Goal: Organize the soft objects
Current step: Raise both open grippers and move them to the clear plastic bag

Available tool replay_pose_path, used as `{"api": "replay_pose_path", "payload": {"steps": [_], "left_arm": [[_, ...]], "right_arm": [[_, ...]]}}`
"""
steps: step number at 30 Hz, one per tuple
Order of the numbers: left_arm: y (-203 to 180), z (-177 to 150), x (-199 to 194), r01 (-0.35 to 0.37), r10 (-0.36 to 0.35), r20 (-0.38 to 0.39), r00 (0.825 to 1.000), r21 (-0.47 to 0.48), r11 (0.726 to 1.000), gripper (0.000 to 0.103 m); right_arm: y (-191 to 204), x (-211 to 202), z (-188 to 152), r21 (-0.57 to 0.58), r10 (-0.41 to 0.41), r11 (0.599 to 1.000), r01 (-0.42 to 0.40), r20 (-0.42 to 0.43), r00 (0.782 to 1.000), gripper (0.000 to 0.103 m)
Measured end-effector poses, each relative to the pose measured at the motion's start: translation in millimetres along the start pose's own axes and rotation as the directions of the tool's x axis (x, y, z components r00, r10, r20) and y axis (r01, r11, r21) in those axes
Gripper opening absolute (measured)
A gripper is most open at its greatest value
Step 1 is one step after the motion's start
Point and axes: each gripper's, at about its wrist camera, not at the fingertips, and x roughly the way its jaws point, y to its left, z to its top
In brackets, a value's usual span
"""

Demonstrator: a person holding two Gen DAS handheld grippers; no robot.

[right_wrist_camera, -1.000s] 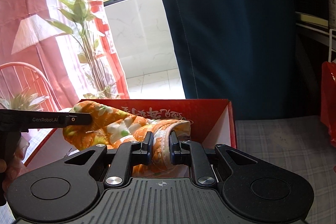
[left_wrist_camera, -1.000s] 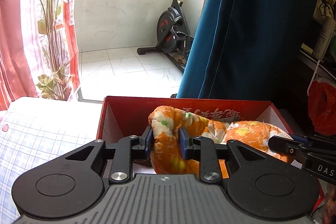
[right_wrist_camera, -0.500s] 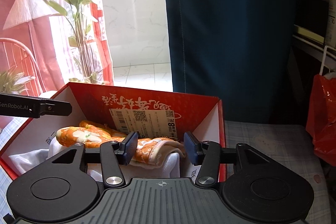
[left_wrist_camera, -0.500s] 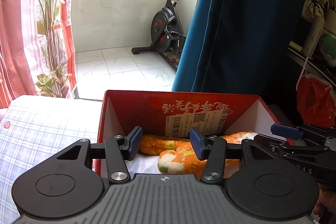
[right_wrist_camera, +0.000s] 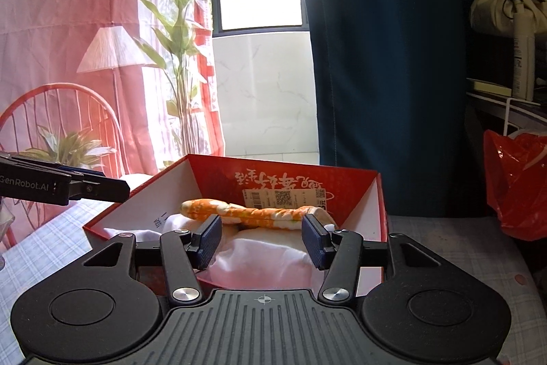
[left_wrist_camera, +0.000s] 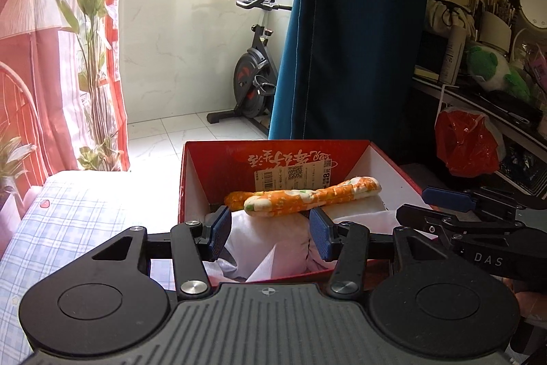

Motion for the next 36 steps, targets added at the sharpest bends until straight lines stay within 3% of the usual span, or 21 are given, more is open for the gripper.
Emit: {"api": "replay_pose_path", "payload": {"steps": [9, 21, 25, 32, 36], "left_arm": [[-9.8, -47.4, -17.5, 0.003, -0.003, -0.040, 0.999, -0.002, 1.000, 0.053], [1.5, -93.4, -5.3, -0.027, 0.020, -0.134, 0.991, -0.056, 0.998, 0.053], [0.1, -101.8, 2.1, -0.022, 0.013, -0.161, 0.987, -0.054, 0.998, 0.053], [-3.2, -117.1, 7.6, -0.027, 0.016, -0.183, 0.983, -0.057, 0.998, 0.053], [-3.2, -120.4, 9.8, -0.024, 0.014, -0.191, 0.982, -0.051, 0.998, 0.053]], "right_arm": [[6.6, -35.1, -37.9, 0.073, 0.022, 0.997, -0.023, 0.025, 0.999, 0.049], [6.3, -38.7, -109.5, 0.157, 0.027, 0.987, -0.011, -0.099, 0.995, 0.049], [13.5, -40.4, -118.6, 0.117, 0.030, 0.993, -0.017, -0.110, 0.993, 0.057], [30.7, -39.6, -133.5, 0.029, 0.041, 0.999, -0.037, -0.165, 0.985, 0.060], [29.9, -33.8, -134.2, 0.033, 0.039, 0.999, -0.033, -0.192, 0.981, 0.064]]}}
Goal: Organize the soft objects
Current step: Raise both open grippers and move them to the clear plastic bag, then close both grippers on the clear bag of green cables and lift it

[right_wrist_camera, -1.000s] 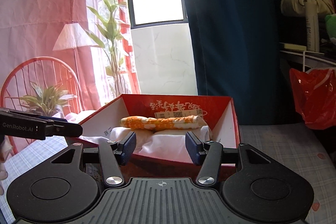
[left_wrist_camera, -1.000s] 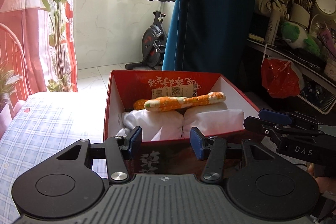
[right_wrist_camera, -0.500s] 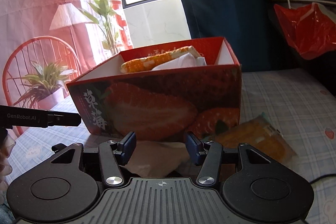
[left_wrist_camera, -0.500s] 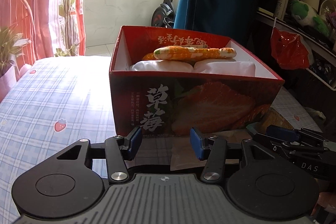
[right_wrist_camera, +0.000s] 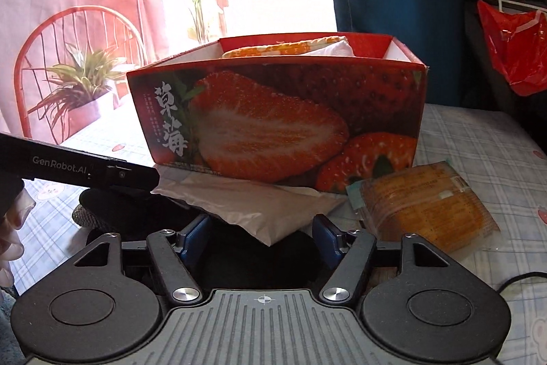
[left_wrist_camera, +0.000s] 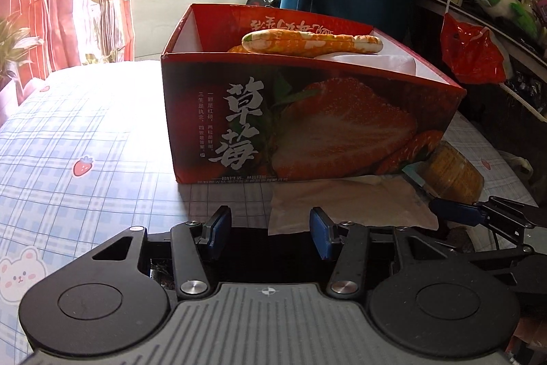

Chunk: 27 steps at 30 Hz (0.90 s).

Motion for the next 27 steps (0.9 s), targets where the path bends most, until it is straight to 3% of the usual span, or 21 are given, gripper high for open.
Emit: {"api": "replay_pose_path", "payload": {"steps": [6, 13, 20, 27], "left_arm": [[-3.1, -0.8, 1.3, -0.007, 0.007, 0.004, 1.000, 0.003, 1.000, 0.053], [-2.3, -1.0, 2.8, -0.012, 0.012, 0.007, 1.000, -0.009, 1.000, 0.053], [-5.7, -7.0, 3.6, -0.009, 0.009, 0.006, 1.000, -0.003, 1.000, 0.053], [-4.2, -4.9, 6.1, -0.009, 0.009, 0.011, 1.000, -0.004, 1.000, 0.053]], "right_arm": [[-9.0, 10.3, 6.9, -0.005, -0.015, 1.000, 0.015, -0.016, 1.000, 0.065], [-2.3, 15.1, 10.6, -0.095, -0.007, 0.995, 0.004, -0.036, 0.999, 0.065], [-3.3, 14.2, 5.7, -0.080, -0.020, 0.997, 0.016, -0.053, 0.998, 0.065], [-2.5, 21.4, 16.0, -0.165, -0.040, 0.986, 0.034, -0.031, 0.999, 0.077]]}}
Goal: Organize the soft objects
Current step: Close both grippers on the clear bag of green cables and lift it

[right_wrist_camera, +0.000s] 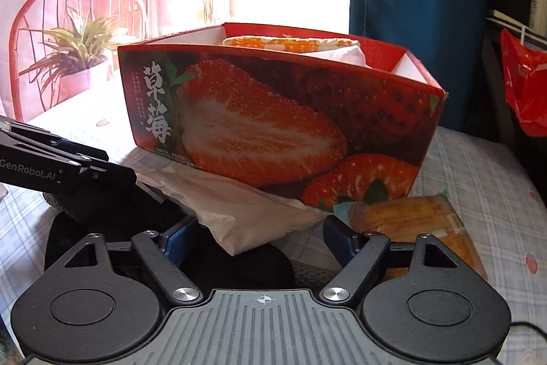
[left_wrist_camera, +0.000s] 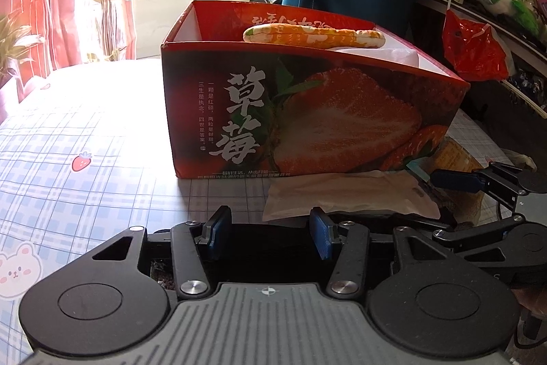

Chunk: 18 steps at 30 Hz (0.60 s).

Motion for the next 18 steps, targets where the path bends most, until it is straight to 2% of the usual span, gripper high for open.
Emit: {"api": "replay_pose_path", "payload": {"steps": [2, 4, 7, 10, 14, 18], "left_arm": [[1.6, 1.3, 0.2, -0.003, 0.003, 0.005, 1.000, -0.007, 1.000, 0.053], [2.7, 1.4, -0.3, -0.004, 0.004, 0.009, 1.000, -0.012, 1.000, 0.053], [5.1, 3.5, -1.0, 0.003, -0.002, 0.018, 1.000, -0.014, 1.000, 0.053], [5.7, 8.1, -0.3, 0.012, -0.012, 0.031, 0.999, 0.000, 1.000, 0.053], [3.4, 15.3, 11.4, 0.047, -0.047, 0.017, 0.999, 0.023, 0.999, 0.053], [-2.7, 23.1, 29.6, 0.047, -0.046, -0.013, 0.999, 0.064, 0.997, 0.053]], "right_arm": [[3.9, 2.2, 3.6, -0.058, 0.008, 0.998, -0.008, 0.007, 1.000, 0.077], [7.3, 2.3, 8.3, -0.096, 0.034, 0.995, -0.031, 0.021, 0.999, 0.065], [5.1, -1.9, 16.9, -0.087, 0.069, 0.994, -0.064, 0.053, 0.996, 0.051], [-3.3, -5.7, 25.7, -0.042, 0.081, 0.996, -0.078, 0.077, 0.994, 0.043], [-16.1, -5.3, 28.6, 0.044, 0.105, 0.993, -0.109, 0.082, 0.991, 0.041], [-19.7, -4.5, 28.7, 0.079, 0.107, 0.990, -0.114, 0.089, 0.990, 0.041]]}}
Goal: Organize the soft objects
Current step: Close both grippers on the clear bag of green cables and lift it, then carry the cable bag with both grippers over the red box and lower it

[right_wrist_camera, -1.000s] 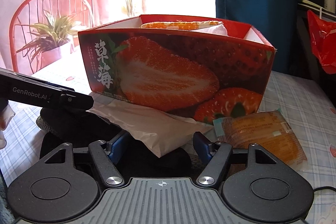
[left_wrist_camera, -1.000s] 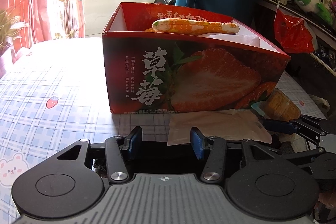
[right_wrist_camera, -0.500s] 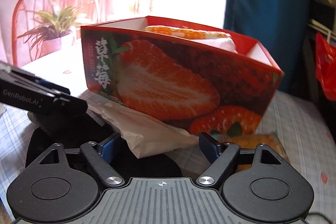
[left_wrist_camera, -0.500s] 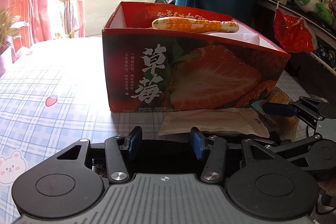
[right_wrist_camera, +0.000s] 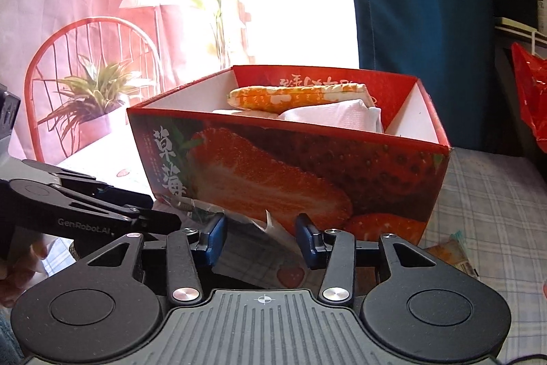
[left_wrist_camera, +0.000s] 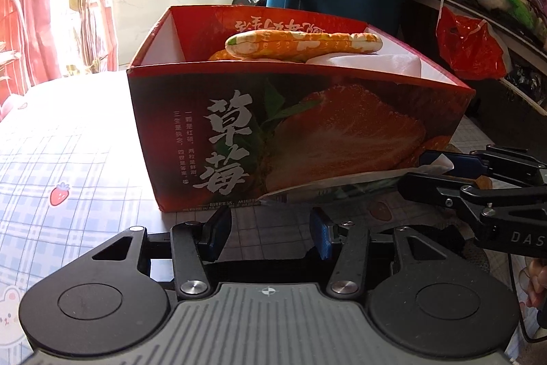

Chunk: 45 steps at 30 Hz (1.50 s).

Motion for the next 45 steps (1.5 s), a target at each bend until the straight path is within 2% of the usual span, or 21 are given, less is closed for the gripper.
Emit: {"api": "replay_pose_path", "payload": {"steps": [7, 15, 17, 18, 21, 25, 33, 40, 42, 44, 45], "left_arm": [[-5.7, 9.6, 17.6, 0.043, -0.043, 0.000, 0.999, 0.083, 0.996, 0.053], [-5.3, 10.8, 26.1, 0.074, -0.075, 0.006, 0.997, 0.098, 0.992, 0.053], [-5.0, 10.9, 26.7, 0.088, -0.090, 0.012, 0.996, 0.105, 0.991, 0.053], [-4.6, 10.7, 26.7, 0.092, -0.094, 0.013, 0.996, 0.110, 0.990, 0.053], [-1.2, 8.2, 24.4, 0.106, -0.110, 0.025, 0.994, 0.109, 0.988, 0.053], [1.6, 8.0, 20.9, 0.120, -0.126, 0.042, 0.991, 0.108, 0.987, 0.053], [-4.1, 7.0, 3.7, 0.097, -0.114, 0.116, 0.987, 0.143, 0.985, 0.053], [-12.0, 3.9, 13.2, 0.097, -0.115, 0.088, 0.989, 0.195, 0.976, 0.053], [-14.8, 2.6, 15.4, 0.087, -0.105, 0.086, 0.991, 0.197, 0.977, 0.050], [-17.7, 2.7, 14.0, 0.056, -0.077, 0.096, 0.992, 0.203, 0.978, 0.038], [-18.3, 3.2, 12.5, 0.054, -0.076, 0.101, 0.992, 0.206, 0.977, 0.036]], "right_arm": [[-3.5, 2.5, -0.4, -0.013, -0.002, 1.000, 0.002, -0.016, 1.000, 0.041], [3.5, 17.5, 2.8, -0.196, -0.048, 0.980, 0.037, -0.054, 0.997, 0.042], [4.6, 22.0, 2.6, -0.228, -0.050, 0.973, 0.034, -0.067, 0.996, 0.037], [5.2, 23.9, 2.1, -0.240, -0.052, 0.970, 0.033, -0.072, 0.996, 0.029], [6.0, 26.4, -0.3, -0.263, -0.050, 0.964, 0.028, -0.077, 0.996, 0.021], [3.8, 26.5, -5.0, -0.266, -0.049, 0.963, 0.029, -0.070, 0.996, 0.016], [-3.8, 24.9, -9.5, -0.250, -0.053, 0.968, 0.037, -0.058, 0.997, 0.014], [-7.5, 23.6, -12.6, -0.215, -0.049, 0.976, 0.036, -0.052, 0.997, 0.014], [-9.0, 22.8, -12.0, -0.193, -0.047, 0.980, 0.036, -0.051, 0.998, 0.014], [-8.8, 22.3, -11.6, -0.176, -0.054, 0.983, 0.045, -0.047, 0.997, 0.014], [-9.1, 22.2, -11.1, -0.168, -0.057, 0.985, 0.049, -0.046, 0.997, 0.013]]}}
